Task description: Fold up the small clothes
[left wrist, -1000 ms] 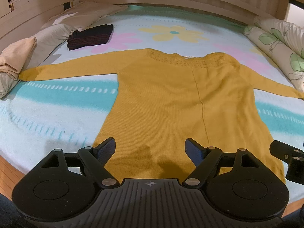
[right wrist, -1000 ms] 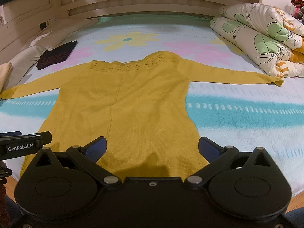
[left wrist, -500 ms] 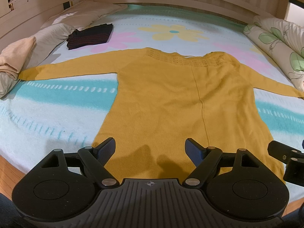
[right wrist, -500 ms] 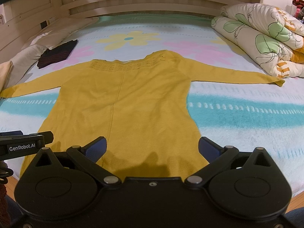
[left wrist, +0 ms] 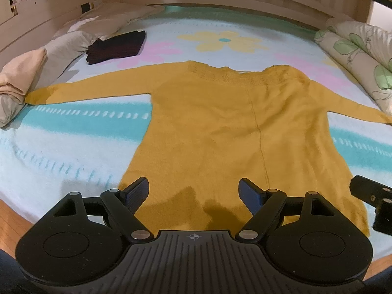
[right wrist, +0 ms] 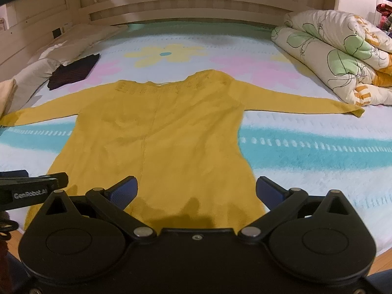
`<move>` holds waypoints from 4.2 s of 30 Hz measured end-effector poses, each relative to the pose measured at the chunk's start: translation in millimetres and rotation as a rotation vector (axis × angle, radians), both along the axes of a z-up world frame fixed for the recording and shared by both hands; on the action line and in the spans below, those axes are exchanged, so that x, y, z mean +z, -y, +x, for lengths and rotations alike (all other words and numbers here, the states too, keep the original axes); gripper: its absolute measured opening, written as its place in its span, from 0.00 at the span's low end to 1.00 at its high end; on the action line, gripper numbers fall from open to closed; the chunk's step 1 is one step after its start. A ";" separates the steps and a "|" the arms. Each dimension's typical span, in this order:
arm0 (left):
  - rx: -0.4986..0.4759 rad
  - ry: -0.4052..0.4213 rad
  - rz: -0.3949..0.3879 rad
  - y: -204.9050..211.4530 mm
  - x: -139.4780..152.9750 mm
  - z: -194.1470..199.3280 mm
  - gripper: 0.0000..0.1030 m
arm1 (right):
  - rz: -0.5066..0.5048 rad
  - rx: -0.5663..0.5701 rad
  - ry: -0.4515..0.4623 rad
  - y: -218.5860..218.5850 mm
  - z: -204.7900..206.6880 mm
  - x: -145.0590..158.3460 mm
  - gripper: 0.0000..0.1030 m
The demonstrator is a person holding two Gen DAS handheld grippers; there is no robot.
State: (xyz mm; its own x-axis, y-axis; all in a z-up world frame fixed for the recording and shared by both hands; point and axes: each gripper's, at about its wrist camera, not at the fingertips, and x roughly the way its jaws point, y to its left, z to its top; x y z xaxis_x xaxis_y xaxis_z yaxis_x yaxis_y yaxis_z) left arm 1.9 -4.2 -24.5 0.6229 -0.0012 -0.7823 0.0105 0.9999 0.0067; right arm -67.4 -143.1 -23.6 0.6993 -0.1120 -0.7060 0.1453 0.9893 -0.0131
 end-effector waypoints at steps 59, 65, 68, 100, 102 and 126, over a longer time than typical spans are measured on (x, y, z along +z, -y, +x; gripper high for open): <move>-0.153 -0.010 0.069 103.9 -0.9 208.9 0.55 | 0.544 -0.809 0.084 479.1 188.6 -63.0 0.54; -0.111 -0.014 0.068 81.3 6.0 213.0 0.55 | 0.528 -0.781 0.146 480.9 194.5 -64.1 0.11; -0.087 -0.004 0.065 67.6 15.0 215.6 0.55 | 0.416 -0.690 0.167 459.6 203.3 -33.6 0.11; 0.221 0.046 0.023 -110.7 50.3 224.3 0.55 | 0.331 0.599 -0.060 -121.0 317.9 16.3 0.18; 0.206 0.044 0.002 -111.8 48.1 224.5 0.55 | 0.338 0.607 -0.078 -121.5 310.0 4.7 0.18; 0.031 -0.210 -0.001 -111.4 -45.7 234.8 0.55 | 0.365 0.038 -0.030 119.0 325.5 -15.1 0.35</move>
State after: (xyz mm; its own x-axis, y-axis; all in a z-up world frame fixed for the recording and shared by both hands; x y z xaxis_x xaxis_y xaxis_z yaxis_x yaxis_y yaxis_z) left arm 236.7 107.3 -70.2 0.4457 0.0144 -0.8951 -0.0195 0.9998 0.0063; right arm 258.1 -262.0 -38.7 0.6765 0.1766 -0.7150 0.1133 0.9343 0.3379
